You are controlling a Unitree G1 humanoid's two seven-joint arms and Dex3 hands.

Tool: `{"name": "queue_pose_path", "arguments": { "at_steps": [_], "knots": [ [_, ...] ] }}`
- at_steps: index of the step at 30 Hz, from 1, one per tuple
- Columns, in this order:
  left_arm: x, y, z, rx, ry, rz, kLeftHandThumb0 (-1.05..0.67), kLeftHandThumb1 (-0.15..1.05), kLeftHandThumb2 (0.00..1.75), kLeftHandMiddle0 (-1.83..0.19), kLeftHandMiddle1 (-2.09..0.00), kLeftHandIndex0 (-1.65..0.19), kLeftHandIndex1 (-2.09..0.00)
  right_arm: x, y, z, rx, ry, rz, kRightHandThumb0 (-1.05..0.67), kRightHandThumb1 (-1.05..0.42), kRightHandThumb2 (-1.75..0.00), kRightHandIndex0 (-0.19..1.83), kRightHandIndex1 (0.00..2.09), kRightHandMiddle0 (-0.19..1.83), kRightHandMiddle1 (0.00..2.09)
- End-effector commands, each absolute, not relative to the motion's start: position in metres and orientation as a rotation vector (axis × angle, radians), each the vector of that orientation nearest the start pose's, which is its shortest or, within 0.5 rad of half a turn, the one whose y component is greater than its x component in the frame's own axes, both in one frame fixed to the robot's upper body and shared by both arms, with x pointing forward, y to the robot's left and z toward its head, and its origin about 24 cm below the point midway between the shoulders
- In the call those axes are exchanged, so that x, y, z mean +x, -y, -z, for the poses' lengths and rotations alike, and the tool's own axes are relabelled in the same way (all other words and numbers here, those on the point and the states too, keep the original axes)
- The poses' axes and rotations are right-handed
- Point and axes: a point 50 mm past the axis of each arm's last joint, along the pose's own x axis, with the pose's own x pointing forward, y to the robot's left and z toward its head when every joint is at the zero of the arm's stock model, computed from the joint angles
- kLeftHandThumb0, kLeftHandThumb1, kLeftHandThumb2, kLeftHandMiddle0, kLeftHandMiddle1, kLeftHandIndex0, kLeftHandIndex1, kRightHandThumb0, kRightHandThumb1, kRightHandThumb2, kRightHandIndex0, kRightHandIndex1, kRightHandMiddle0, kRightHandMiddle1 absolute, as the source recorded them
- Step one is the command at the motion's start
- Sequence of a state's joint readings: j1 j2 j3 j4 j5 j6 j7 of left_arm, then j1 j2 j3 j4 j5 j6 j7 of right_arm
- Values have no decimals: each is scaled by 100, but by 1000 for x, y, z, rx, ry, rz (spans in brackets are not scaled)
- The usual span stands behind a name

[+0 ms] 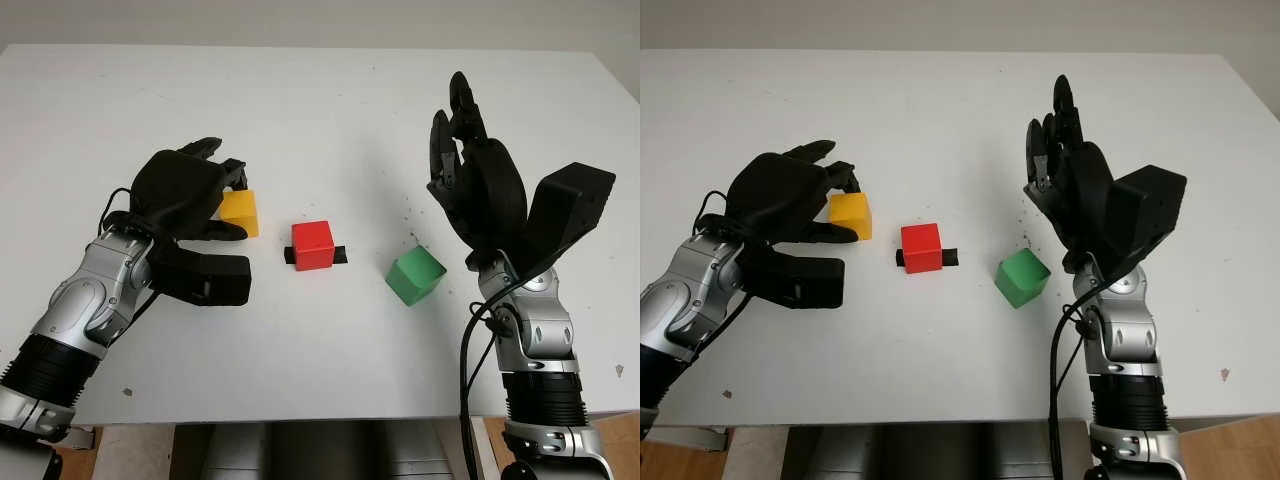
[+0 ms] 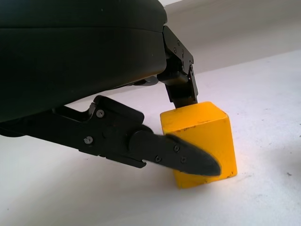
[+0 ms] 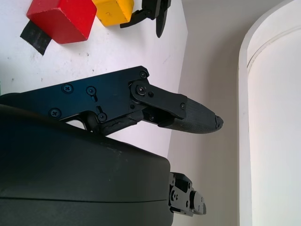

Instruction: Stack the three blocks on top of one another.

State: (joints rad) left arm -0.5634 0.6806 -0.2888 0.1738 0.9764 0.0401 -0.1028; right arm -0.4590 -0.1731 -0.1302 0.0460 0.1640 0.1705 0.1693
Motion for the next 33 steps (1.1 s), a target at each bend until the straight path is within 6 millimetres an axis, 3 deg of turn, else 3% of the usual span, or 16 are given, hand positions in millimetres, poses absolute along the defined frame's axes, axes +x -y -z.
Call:
{"name": "queue_pose_path", "arguments": {
  "at_steps": [1, 5, 15, 28, 33],
  "knots": [
    [340, -197, -164, 1713, 276, 62, -54, 103, 6, -28, -6, -44, -93, 325, 173, -154, -3, 258, -154, -59, -105, -69, -19, 0, -19, 0],
    [340, -197, -168, 1664, 310, 42, -38, 105, 8, -34, -6, -42, -107, 326, 173, -154, -9, 257, -154, -58, -105, -70, -19, 0, -19, 0],
    [339, -203, -191, 1608, 371, 38, -37, 105, 9, -38, -6, -26, -141, 326, 172, -154, 0, 260, -163, -58, -105, -70, -19, 0, -19, 0],
    [336, -205, -221, 1370, 362, 97, -42, 105, 11, -33, -4, -27, -138, 328, 171, -154, -6, 258, -156, -58, -105, -69, -19, 0, -19, 0],
    [335, -200, -240, 1420, 308, 161, -41, 105, 13, -28, -3, -26, -141, 328, 171, -154, -4, 260, -158, -60, -105, -67, -19, 0, -19, 0]
  ]
}}
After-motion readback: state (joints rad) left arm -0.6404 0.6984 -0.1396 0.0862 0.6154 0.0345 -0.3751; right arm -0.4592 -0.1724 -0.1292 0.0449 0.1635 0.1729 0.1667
